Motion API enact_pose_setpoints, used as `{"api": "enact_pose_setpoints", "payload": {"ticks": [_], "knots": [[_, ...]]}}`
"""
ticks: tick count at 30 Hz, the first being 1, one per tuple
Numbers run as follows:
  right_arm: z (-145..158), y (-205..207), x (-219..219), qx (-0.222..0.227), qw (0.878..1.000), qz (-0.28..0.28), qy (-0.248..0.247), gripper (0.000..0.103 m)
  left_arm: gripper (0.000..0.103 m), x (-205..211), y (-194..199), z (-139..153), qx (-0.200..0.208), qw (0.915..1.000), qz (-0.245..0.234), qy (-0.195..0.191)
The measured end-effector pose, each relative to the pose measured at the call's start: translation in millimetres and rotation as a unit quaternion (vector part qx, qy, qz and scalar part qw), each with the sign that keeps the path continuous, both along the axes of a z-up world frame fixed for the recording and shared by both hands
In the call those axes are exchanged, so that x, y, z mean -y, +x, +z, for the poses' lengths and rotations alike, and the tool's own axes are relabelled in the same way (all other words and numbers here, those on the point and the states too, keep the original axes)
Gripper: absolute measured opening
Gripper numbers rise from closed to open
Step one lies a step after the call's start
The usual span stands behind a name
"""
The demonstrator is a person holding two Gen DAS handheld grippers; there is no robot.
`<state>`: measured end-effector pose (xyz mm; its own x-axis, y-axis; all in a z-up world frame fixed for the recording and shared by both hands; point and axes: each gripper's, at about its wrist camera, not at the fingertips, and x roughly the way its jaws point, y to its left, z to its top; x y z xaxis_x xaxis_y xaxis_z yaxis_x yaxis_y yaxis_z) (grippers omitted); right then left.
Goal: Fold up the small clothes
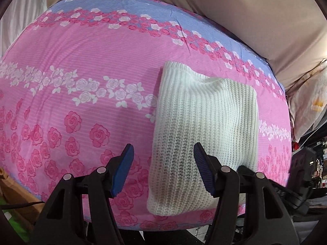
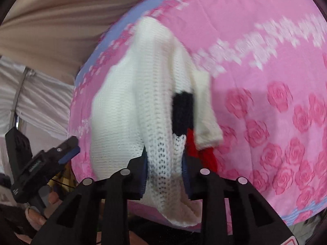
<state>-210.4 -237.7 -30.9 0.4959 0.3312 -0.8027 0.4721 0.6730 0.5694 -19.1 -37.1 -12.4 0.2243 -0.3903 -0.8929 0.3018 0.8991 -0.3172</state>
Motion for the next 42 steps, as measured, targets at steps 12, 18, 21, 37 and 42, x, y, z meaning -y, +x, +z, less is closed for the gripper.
{"api": "enact_pose_setpoints", "payload": {"ticks": [12, 18, 21, 37, 42], "knots": [[-18.7, -6.3, 17.4, -0.039, 0.998, -0.016, -0.039, 0.027, 0.059, -17.6, 6.1, -5.5, 0.021, 0.9992, -0.003, 0.034], [22.2, -6.5, 24.8, 0.0, 0.998, -0.041, -0.039, 0.041, 0.059, -13.2, 4.6, -9.0, 0.013, 0.9994, -0.015, 0.029], [32.0, 8.7, 37.5, 0.019, 0.998, -0.042, -0.052, 0.059, 0.059, -3.0, -0.4, -6.0, 0.018, 0.9991, -0.035, 0.019], [-10.1, 97.6, 33.1, -0.043, 0.991, 0.028, -0.123, 0.021, 0.064, 9.5, -1.8, -34.3, 0.002, 0.9978, -0.049, 0.046], [21.8, 39.4, 33.7, 0.001, 0.995, -0.027, -0.095, 0.054, 0.063, 6.5, -3.7, -20.4, 0.009, 0.9988, -0.046, 0.012]]}}
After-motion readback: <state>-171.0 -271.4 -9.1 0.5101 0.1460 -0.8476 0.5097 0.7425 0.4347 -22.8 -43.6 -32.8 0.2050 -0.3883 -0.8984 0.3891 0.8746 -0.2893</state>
